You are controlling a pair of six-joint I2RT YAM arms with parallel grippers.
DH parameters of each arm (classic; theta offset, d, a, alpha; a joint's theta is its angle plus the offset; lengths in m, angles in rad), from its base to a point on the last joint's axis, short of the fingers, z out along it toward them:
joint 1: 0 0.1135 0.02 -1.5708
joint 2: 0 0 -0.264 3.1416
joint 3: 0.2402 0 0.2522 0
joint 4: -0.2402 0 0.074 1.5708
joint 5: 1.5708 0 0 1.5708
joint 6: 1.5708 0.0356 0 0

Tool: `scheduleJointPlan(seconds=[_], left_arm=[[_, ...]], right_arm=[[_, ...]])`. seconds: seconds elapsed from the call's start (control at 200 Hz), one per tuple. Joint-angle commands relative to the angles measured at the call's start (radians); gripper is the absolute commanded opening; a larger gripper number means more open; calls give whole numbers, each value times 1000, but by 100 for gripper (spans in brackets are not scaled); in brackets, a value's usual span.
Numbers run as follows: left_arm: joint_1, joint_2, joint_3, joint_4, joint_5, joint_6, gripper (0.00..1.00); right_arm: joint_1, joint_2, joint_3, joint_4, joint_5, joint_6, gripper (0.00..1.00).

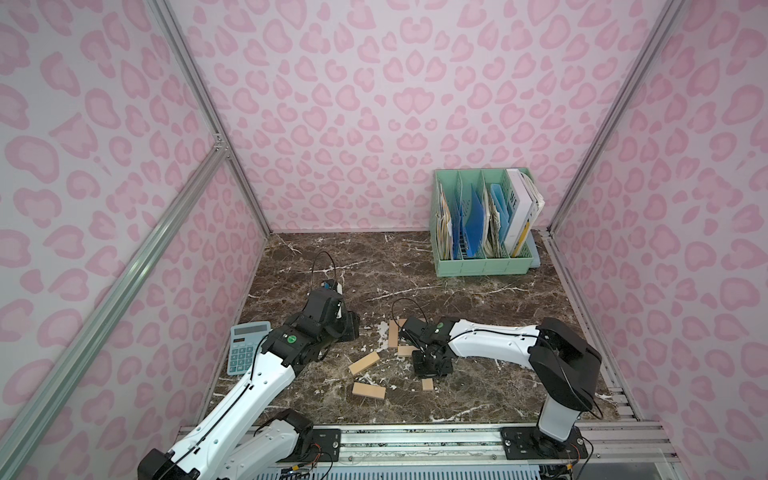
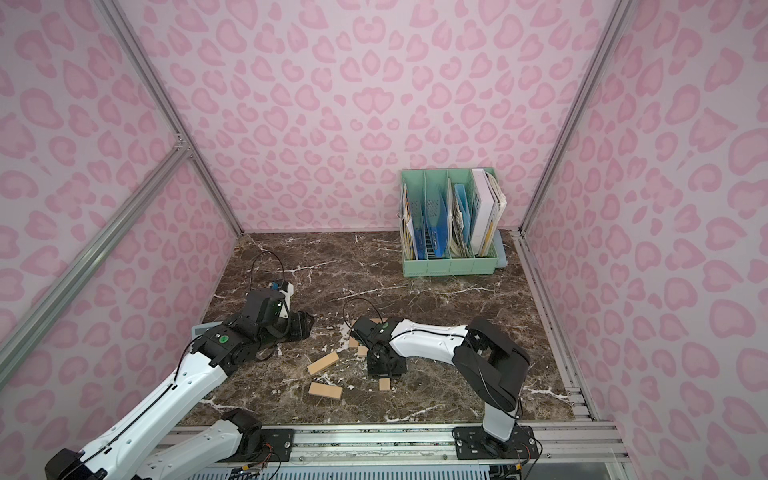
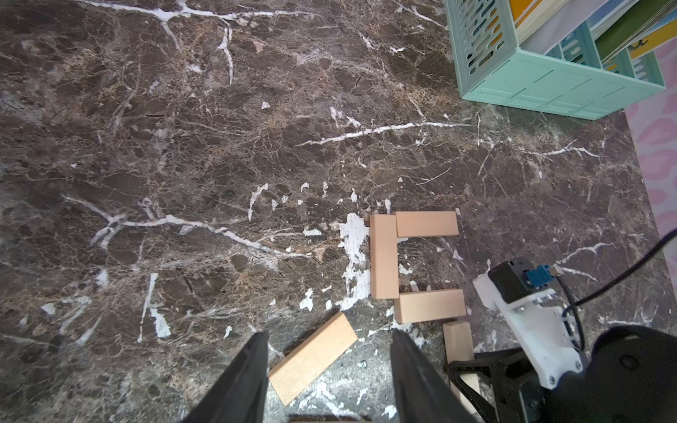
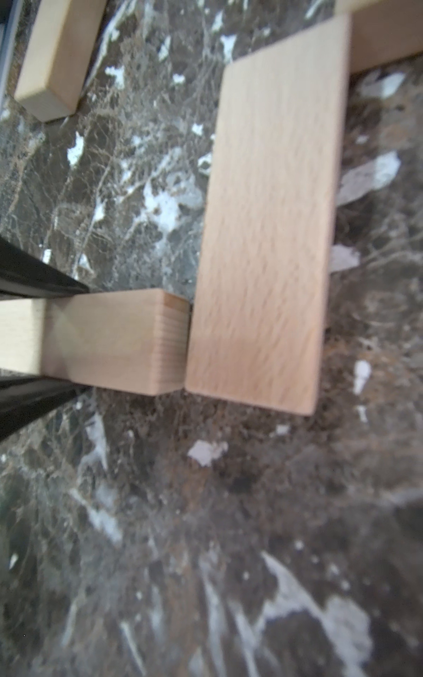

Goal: Assemble the number 6 with building blocks
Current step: Assemble the building block at the center of the board.

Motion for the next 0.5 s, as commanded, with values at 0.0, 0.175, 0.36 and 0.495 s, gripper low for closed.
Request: scheduleJointPlan(seconds=[0.0,0.175,0.36,0.495], left_arm=[[0,2,8,1,-5,14,57],[-4,2,5,1,-5,12,57],[-7,5,5,6,-4,11,57],[-8,8,2,10,-2,9,57]], right_arm=[[0,8,12,-12,6,-2,11],[1,13,15,-12,7,-5,12],[-3,20,27,-18,9,-15,13],[-5,20,25,-19,10,-15,15]])
